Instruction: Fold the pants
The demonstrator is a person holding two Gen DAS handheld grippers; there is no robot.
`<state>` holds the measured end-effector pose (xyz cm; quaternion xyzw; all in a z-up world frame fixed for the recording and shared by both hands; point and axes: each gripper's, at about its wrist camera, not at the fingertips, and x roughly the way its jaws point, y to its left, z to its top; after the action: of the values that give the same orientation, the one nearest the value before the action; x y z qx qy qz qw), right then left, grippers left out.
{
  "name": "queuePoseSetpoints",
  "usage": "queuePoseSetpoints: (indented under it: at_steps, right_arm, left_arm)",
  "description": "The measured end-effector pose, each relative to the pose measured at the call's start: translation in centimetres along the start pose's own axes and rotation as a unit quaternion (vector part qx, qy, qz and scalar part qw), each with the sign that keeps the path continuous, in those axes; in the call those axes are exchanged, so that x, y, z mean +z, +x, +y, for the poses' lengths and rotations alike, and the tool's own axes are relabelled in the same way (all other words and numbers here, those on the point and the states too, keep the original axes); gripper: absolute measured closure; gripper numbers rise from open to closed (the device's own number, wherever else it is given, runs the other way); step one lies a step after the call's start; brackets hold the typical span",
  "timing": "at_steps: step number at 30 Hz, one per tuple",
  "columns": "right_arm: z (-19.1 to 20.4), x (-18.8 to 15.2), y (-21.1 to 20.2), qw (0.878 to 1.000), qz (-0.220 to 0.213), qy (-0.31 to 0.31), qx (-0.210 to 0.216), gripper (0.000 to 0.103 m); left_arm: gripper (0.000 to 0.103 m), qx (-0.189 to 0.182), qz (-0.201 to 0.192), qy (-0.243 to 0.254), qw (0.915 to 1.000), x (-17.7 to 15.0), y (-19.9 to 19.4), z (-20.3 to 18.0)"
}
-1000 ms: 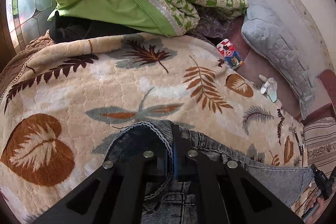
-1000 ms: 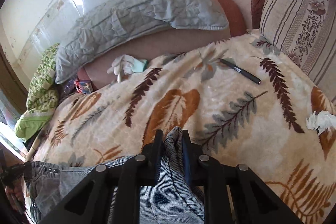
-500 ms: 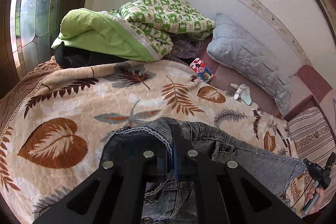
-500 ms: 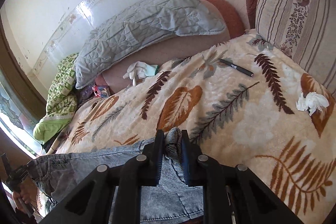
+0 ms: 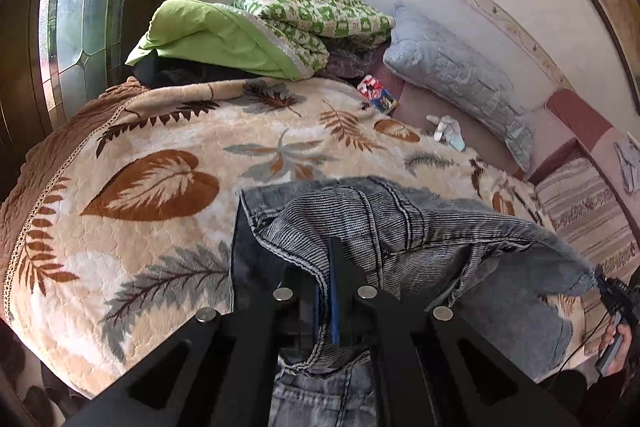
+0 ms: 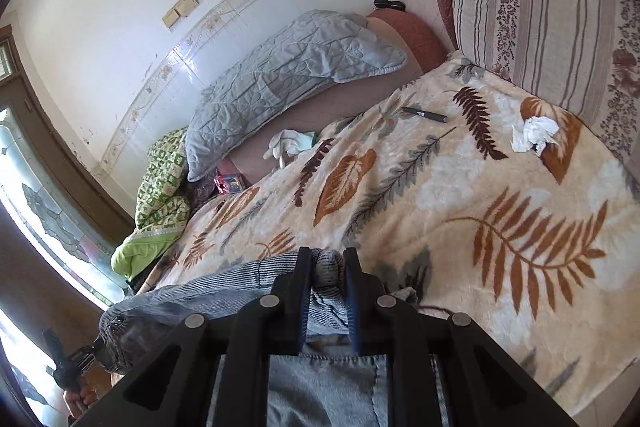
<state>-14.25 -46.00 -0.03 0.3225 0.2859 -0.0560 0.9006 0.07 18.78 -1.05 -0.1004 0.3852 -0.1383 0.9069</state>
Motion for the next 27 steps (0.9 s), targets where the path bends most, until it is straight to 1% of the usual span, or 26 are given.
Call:
queuePoseSetpoints:
  at_steps: [2, 5, 7, 10, 12, 15, 17, 18, 19, 20, 21, 23, 25, 27]
  right_arm:
    - [-0.9, -1.3, -1.2, 1.000, 0.014, -0.013, -0.013, 0.087]
    - [-2.8, -3.4, -2.8, 0.998, 0.049, -0.015, -0.032, 0.087]
    - [-3.9, -4.9, -3.6, 0.996, 0.074, -0.015, -0.045, 0.087]
    - [-4.7, -6.7, -4.8, 0.993, 0.106, -0.025, -0.055, 0.087]
    - [-4.7, -7.5, -5.4, 0.989, 0.124, -0.042, -0.062, 0.087]
    - [-5.1, -8.2, -5.2, 0.980, 0.176, -0.054, -0.072, 0.085]
    - [-5.7, -8.8, -4.7, 0.970, 0.217, -0.045, -0.096, 0.085]
    - [-6.1, -8.8, -4.8, 0.967, 0.227, -0.044, -0.106, 0.085]
    - [-6.4, -8.7, -5.0, 0.966, 0.229, -0.044, -0.113, 0.085]
    - [-6.6, -8.5, -5.4, 0.966, 0.225, -0.043, -0.118, 0.085]
    - [-6.8, -8.1, -5.9, 0.967, 0.219, -0.042, -0.120, 0.085]
    - [-6.6, -7.1, -7.0, 0.973, 0.192, -0.042, -0.118, 0.085]
    - [-5.7, -5.8, -7.5, 0.981, 0.158, -0.042, -0.106, 0.085]
    - [-4.2, -4.8, -6.9, 0.985, 0.142, -0.047, -0.081, 0.082]
  left_arm:
    - [0.099, 0.016, 0.030, 0.044, 0.9984, -1.8, -0.1, -0.4]
    - [0.099, 0.038, 0.074, 0.104, 0.9911, -4.0, -0.4, -0.9]
    - [0.099, 0.036, 0.092, 0.129, 0.9866, -5.0, -0.9, -1.0]
    - [0.099, 0.047, 0.105, 0.163, 0.9799, -6.1, -1.7, -1.3]
    - [0.098, 0.053, 0.118, 0.174, 0.9762, -6.5, -1.6, -1.2]
    - [0.094, 0.070, 0.149, 0.179, 0.9700, -7.2, -0.9, -0.7]
    - [0.087, 0.076, 0.165, 0.174, 0.9678, -7.3, -0.9, -0.1]
    - [0.087, 0.087, 0.167, 0.175, 0.9665, -7.4, -1.1, 0.2]
    - [0.085, 0.102, 0.166, 0.177, 0.9647, -7.3, -1.4, 0.6]
    - [0.081, 0.109, 0.165, 0.175, 0.9646, -7.2, -1.8, 1.1]
    - [0.081, 0.119, 0.161, 0.169, 0.9651, -7.0, -2.3, 1.6]
    - [0.081, 0.146, 0.147, 0.159, 0.9654, -6.3, -3.4, 2.6]
    - [0.081, 0.158, 0.123, 0.137, 0.9701, -5.2, -4.6, 3.4]
    - [0.080, 0.150, 0.093, 0.113, 0.9779, -3.8, -5.6, 3.3]
